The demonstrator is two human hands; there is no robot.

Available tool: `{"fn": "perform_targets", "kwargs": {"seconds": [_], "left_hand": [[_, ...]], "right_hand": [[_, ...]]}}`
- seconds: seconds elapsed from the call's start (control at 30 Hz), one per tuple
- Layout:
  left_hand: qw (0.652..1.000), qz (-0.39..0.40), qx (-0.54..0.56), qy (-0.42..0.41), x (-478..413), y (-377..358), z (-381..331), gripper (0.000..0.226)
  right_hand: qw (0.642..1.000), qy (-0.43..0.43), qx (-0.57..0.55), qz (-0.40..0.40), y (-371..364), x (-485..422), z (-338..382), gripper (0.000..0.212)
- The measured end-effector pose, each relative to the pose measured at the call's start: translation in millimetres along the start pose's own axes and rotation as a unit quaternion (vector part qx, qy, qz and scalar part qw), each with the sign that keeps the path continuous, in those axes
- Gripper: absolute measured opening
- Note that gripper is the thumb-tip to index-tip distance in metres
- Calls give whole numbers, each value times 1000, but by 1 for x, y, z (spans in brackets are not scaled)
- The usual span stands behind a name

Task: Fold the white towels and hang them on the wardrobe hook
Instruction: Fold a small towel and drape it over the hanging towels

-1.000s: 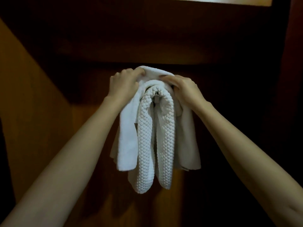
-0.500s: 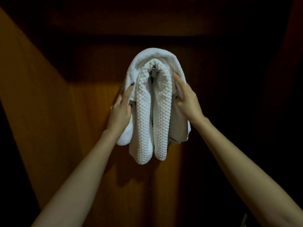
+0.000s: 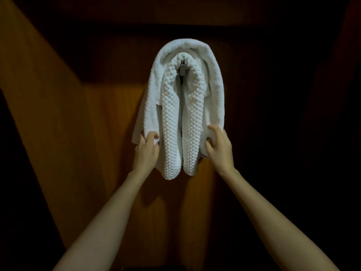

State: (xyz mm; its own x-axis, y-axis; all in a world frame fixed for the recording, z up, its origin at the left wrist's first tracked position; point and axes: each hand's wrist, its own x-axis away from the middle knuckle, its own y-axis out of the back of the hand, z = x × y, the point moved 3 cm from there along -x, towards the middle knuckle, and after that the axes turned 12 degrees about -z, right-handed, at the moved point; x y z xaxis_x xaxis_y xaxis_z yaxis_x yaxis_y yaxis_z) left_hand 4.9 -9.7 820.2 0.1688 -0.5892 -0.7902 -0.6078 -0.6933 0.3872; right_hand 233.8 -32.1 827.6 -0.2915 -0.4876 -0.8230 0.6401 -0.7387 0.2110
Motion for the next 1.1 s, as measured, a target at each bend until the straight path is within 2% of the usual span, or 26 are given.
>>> {"fn": "perform_targets", "kwargs": {"seconds": [0.07,0.17,0.3,0.4,0.57,0.7,0.8,0.9,1.1], "left_hand": [[1000,16,-2,-13,6,-6,-4,22],[1000,21,-8,3,12,-14,-4,26],[1000,29,4,-10,21,-20,3,31],[997,69,-21,-7,36,-20,12,42],[992,103,-56,-37,94,-1,18,51],[978,190,-91,-7,166,25,32,54],[958,263,-112,11,236,54,46,54],[940,315,-121,47,315,84,63,54],[892,386,-166,164,468,153,97,55]], "right_hand": [[999,-13,-25,16,-8,8,1,43],[999,12,-39,35,-18,19,-2,51],[996,5,-6,89,-24,28,-18,61],[992,-7,-6,123,-23,47,-22,60],[994,-41,5,106,-8,92,-10,53],[980,-80,50,174,2,153,0,53],[958,-84,77,263,16,226,6,50],[921,-105,93,364,34,307,8,52],[809,-116,133,561,55,464,13,57]]}}
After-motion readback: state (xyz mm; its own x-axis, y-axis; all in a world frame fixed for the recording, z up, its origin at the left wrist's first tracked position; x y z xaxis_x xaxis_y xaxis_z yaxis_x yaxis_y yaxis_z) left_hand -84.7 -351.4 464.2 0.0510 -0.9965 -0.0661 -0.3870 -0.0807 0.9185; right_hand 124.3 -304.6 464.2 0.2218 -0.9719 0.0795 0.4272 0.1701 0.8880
